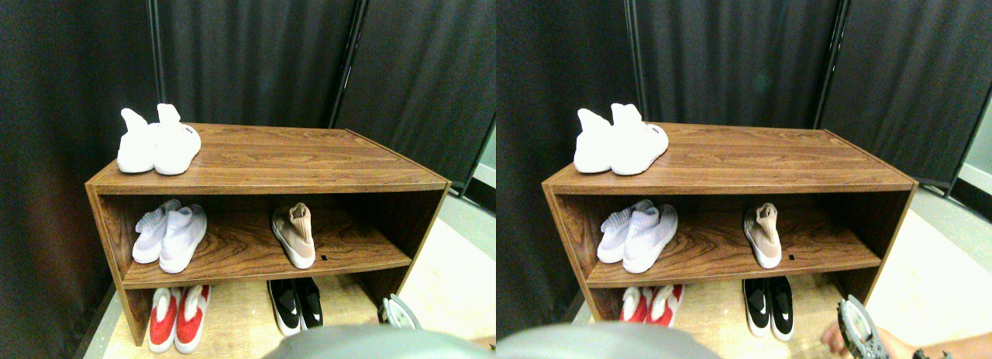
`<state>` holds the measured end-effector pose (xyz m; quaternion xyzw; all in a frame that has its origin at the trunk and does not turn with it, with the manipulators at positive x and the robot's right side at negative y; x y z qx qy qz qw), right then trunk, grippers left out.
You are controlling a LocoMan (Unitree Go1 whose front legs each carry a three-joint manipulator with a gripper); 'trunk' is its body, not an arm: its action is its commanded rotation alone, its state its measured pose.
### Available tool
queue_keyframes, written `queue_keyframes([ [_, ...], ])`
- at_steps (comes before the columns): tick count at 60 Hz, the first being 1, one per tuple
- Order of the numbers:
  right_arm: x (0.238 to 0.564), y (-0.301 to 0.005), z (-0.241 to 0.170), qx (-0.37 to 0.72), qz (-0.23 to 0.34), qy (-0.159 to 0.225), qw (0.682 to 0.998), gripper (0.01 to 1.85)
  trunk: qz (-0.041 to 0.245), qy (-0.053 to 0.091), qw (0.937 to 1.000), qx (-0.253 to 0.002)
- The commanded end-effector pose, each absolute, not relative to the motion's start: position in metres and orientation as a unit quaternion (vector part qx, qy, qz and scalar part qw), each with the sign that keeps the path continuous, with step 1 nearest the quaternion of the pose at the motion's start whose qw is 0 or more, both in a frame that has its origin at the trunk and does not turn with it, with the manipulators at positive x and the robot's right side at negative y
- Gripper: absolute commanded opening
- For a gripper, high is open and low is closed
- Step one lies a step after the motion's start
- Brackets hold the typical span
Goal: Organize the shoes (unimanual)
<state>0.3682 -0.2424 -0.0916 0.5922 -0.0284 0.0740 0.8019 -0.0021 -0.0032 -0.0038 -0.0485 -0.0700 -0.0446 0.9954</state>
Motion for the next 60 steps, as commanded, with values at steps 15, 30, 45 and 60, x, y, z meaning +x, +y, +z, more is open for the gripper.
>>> queue_keyframes([
  [15, 0.3751, -0.2417, -0.0895, 0.592, 0.075, -0.038, 0.802, 0.06, -0.044, -0.062, 0.9957, -0.053],
  [30, 0.3765, -0.2432, -0.0881, 0.598, 0.074, -0.044, 0.797, 0.06, -0.046, -0.061, 0.9957, -0.053],
  [45, 0.377, -0.2422, -0.0861, 0.596, 0.067, -0.047, 0.799, 0.06, -0.046, -0.061, 0.9956, -0.054],
  [60, 0.3766, -0.2409, -0.0855, 0.599, 0.065, -0.047, 0.797, 0.06, -0.045, -0.061, 0.9956, -0.056],
])
